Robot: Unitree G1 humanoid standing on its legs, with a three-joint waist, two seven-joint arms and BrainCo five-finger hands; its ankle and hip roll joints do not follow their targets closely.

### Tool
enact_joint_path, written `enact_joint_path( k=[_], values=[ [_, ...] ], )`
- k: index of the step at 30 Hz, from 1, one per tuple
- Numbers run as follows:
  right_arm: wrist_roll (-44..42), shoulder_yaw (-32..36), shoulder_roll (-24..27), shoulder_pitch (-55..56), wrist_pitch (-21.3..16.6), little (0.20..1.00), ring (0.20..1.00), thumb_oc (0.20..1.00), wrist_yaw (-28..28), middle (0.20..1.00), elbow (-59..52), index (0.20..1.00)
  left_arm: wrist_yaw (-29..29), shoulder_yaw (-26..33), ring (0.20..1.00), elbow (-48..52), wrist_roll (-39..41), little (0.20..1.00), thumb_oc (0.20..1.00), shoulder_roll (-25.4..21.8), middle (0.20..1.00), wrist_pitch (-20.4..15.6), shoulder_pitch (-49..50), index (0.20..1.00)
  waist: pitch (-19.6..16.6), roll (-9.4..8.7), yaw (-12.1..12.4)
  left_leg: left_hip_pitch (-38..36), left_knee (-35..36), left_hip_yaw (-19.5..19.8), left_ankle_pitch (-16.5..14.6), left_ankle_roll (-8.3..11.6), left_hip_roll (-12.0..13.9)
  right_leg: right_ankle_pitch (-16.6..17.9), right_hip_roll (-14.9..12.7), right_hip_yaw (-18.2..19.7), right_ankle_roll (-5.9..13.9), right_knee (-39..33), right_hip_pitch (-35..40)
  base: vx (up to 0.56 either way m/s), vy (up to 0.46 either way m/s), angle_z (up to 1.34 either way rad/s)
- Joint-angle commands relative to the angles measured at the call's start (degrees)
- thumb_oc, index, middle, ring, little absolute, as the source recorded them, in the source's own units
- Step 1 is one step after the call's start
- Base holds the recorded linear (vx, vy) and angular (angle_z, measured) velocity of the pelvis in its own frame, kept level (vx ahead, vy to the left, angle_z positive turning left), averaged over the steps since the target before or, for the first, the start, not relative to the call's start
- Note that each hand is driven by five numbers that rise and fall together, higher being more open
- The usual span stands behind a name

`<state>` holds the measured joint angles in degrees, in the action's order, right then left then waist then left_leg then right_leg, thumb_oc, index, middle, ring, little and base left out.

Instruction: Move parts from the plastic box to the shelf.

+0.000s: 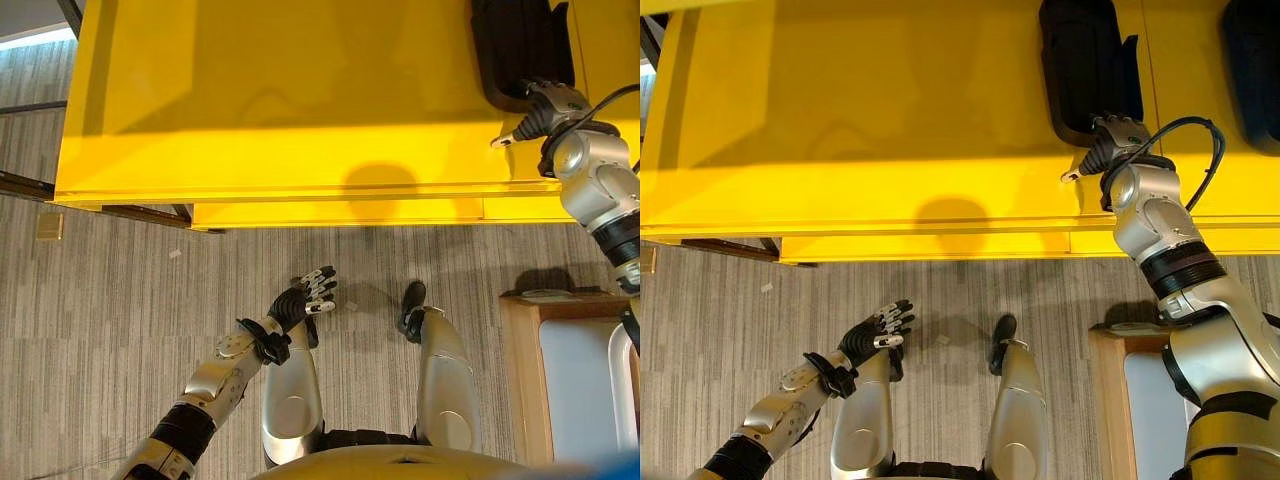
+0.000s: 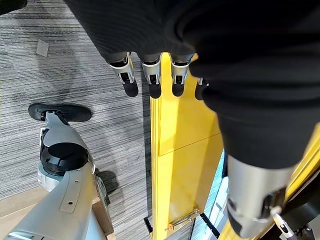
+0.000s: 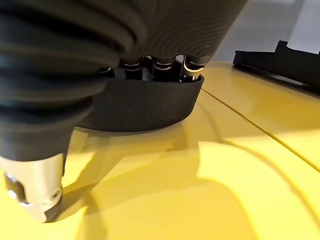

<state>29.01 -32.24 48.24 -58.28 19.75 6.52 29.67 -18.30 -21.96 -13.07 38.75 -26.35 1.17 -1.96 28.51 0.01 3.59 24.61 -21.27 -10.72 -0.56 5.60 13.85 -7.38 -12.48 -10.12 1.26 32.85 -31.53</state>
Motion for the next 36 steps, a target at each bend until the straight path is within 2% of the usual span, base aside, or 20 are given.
enact_joint_path(
  k=[1, 5, 10, 15, 17, 26, 36],
  values=[
    [3.2, -2.1, 1.0, 2.9, 0.8, 1.0, 1.0, 1.0, 2.7, 1.0, -0.3, 1.0, 0.1, 0.5, 1.0, 5.2, -0.7, 1.0, 1.0, -0.1, 1.0, -0.6, 2.6, 1.0, 1.3, 0.42, -0.3, -1.0, -7.0, -3.2, -8.1, -4.38, -1.9, -3.8, 3.6, 1.4, 0.25, 1.4, 3.3, 0.0, 0.0, 0.0],
    [4.5, -1.7, 1.5, 3.8, -0.5, 1.0, 1.0, 1.0, 1.0, 1.0, -2.0, 1.0, 0.3, 0.9, 1.0, 5.4, -0.6, 1.0, 1.0, -0.1, 1.0, -0.3, 2.7, 1.0, 1.3, 0.22, -0.4, -1.3, -6.9, -3.4, -8.0, -4.36, -1.7, -3.8, 3.5, 1.3, 0.28, 1.3, 3.6, 0.0, 0.0, 0.0],
    [4.2, -1.9, 1.1, 3.5, 0.7, 1.0, 1.0, 1.0, 2.4, 1.0, -1.9, 1.0, 0.4, 0.5, 1.0, 5.3, -0.7, 1.0, 1.0, 0.1, 1.0, -0.4, 2.9, 1.0, 1.3, 0.37, -0.3, -1.0, -7.3, -3.2, -8.2, -4.49, -1.9, -3.9, 3.5, 1.3, 0.27, 1.5, 3.4, 0.0, 0.0, 0.0],
    [5.2, -1.6, 0.9, 4.9, 0.3, 1.0, 1.0, 1.0, 0.6, 1.0, -2.5, 1.0, 0.4, 0.8, 1.0, 4.9, -0.7, 1.0, 1.0, 0.3, 1.0, -0.6, 2.9, 1.0, 1.3, 0.25, -0.4, -1.1, -7.3, -3.4, -8.4, -4.66, -1.8, -3.8, 3.3, 1.2, 0.33, 1.6, 3.5, 0.0, 0.0, 0.0],
    [5.4, -1.7, 0.6, 4.3, 1.3, 1.0, 1.0, 1.0, 0.7, 1.0, -2.0, 1.0, 0.1, 0.6, 1.0, 4.9, -0.9, 1.0, 1.0, 0.2, 1.0, -0.6, 2.9, 1.0, 1.3, 0.29, -0.3, -1.0, -7.5, -3.3, -8.5, -4.68, -1.8, -3.8, 3.3, 1.2, 0.33, 1.7, 3.6, 0.0, 0.0, 0.0],
    [5.4, -1.4, 1.1, 5.5, 0.2, 1.0, 1.0, 1.0, 2.0, 1.0, -2.1, 1.0, 0.2, 0.9, 1.0, 5.4, -0.9, 1.0, 1.0, 0.2, 1.0, -0.4, 3.1, 1.0, 1.3, 0.35, -0.4, -1.5, -7.2, -3.4, -8.4, -4.68, -2.0, -3.8, 3.2, 1.1, 0.36, 1.5, 4.0, 0.0, 0.0, 0.0],
    [6.0, -1.1, 0.7, 7.3, 0.6, 1.0, 1.0, 1.0, 2.8, 1.0, -3.3, 1.0, 0.7, 1.0, 1.0, 5.6, -0.9, 1.0, 1.0, 0.2, 1.0, -0.5, 2.7, 1.0, 1.3, 0.36, -0.8, -1.9, -7.0, -3.7, -8.2, -4.69, -2.0, -3.6, 3.4, 1.2, 0.39, 1.0, 4.2, 0.0, 0.0, 0.0]
  ],
)
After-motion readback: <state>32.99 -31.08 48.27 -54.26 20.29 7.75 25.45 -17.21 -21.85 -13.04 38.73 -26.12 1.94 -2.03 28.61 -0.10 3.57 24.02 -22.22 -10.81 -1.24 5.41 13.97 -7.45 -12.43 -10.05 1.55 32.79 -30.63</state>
